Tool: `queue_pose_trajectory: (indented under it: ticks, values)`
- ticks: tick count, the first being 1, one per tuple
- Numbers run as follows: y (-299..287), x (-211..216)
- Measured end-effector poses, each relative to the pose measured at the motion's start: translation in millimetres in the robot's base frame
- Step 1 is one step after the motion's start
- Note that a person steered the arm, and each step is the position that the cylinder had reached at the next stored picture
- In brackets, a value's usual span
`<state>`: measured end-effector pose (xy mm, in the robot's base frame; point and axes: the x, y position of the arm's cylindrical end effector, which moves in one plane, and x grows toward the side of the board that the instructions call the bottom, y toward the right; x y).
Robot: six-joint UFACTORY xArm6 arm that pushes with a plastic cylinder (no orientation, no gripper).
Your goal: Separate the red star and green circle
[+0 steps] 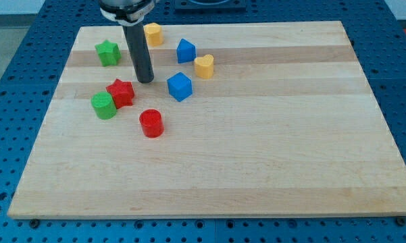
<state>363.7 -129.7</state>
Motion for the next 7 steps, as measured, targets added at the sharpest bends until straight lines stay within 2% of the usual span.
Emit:
queue_pose_trajectory:
  ticks: [2,3,5,7]
  values:
    - [1.1,45.7]
    - [0.7,52.1]
    - [-40.6,47.8]
    - [-48.9,40.7]
